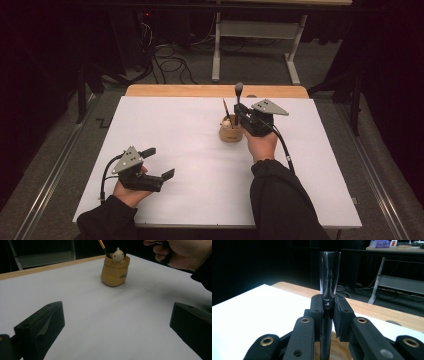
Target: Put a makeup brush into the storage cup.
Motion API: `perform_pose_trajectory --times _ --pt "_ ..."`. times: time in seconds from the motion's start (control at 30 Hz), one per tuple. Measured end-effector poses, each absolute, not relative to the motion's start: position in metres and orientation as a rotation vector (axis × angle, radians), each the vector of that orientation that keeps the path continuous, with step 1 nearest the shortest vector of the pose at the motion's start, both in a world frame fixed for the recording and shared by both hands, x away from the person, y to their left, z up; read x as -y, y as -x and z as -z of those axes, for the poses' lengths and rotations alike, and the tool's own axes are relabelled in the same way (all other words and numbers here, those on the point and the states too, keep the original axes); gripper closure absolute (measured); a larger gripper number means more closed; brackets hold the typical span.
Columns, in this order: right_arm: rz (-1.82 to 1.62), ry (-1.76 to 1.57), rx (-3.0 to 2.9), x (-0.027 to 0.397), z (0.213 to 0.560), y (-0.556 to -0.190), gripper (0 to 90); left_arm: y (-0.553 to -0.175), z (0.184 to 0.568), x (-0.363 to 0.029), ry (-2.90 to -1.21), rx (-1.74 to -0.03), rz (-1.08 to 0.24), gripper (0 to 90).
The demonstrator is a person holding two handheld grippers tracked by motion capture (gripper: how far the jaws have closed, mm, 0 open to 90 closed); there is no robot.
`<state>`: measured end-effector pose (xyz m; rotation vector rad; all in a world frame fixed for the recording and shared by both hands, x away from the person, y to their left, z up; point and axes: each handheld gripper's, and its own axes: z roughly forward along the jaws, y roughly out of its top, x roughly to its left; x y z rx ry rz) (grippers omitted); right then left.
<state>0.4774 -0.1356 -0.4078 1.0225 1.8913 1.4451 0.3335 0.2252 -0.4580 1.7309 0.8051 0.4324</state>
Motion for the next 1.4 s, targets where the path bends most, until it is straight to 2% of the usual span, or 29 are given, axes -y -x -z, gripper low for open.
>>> perform_pose_trajectory --times 1.4 --pt "-1.383 -1.069 -1.950 0.137 0.436 -0.481 80.3 -0.334 0.458 -0.226 -1.729 -0.809 -0.428 0.4"
